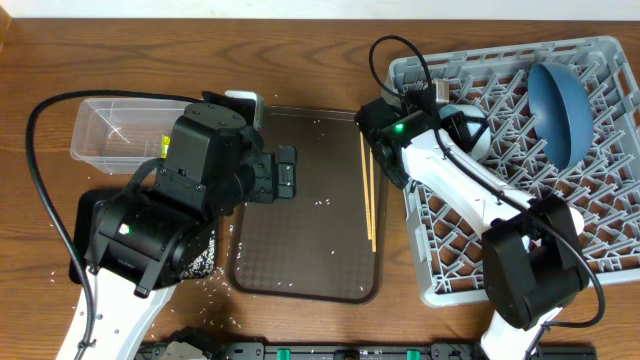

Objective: Sort waste into correct bins and load items into the dishwasher rack

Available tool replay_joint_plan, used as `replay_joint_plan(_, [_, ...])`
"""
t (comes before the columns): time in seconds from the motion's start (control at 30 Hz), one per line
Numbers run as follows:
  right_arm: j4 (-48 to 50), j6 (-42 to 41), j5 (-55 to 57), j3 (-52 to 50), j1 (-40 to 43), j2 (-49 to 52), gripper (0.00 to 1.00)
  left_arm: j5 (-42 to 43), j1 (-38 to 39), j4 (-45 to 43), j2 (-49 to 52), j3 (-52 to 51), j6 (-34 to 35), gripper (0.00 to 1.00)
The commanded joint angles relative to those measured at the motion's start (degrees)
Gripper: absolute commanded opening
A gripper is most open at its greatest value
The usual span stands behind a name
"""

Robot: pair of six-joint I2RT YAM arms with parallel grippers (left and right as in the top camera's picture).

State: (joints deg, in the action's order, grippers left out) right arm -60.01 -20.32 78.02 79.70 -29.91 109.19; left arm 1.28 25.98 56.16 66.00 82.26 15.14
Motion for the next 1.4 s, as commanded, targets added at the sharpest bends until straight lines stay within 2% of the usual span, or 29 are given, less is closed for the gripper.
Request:
replay_joint_plan(0.0, [-0.07, 0.2, -0.66, 0.22, -0.15, -0.2, 0.01, -0.68, -0.17, 0.11, -0.09, 0.74, -0.55, 0.98])
replay_joint_plan(0.23, [-0.07, -0.87, -5.4, 0.15, -0.35, 0.28, 0.01, -0.68, -0.17, 0.11, -0.09, 0.74, -0.57, 0.98])
replay_joint_plan(0.5, [-3.26, -0.87, -5.38, 0.15, -1.55, 3.43, 0.01, -0.68, -0.17, 0.15, -0.09, 0.74, -0.55, 0.98])
replay_joint_plan(0.73, [-5.57, -2.95, -4.46, 0.2, -3.72, 2.23, 0.01, -0.66, -0.17, 0.15, -0.09, 0.74, -0.55, 0.98])
replay_joint_plan(1.03, [-7.15, -3.98, -6.49, 1.77, -0.79, 2.01, 0.01, -1.55, -0.17, 0.33, -0.09, 0.74, -0.57, 0.98])
replay_joint_plan(1.13, [-11.43, -9.33, -9.29, 4.15, -0.42, 2.01, 0.01, -6.51, -0.17, 0.66, -0.11, 0.74, -0.57, 0.98])
replay_joint_plan(1.37, [-15.58, -9.46, -9.09, 12.83, -0.37, 2.01, 0.01, -8.85, -2.99, 1.14, -0.15, 0.74, -0.52, 0.98])
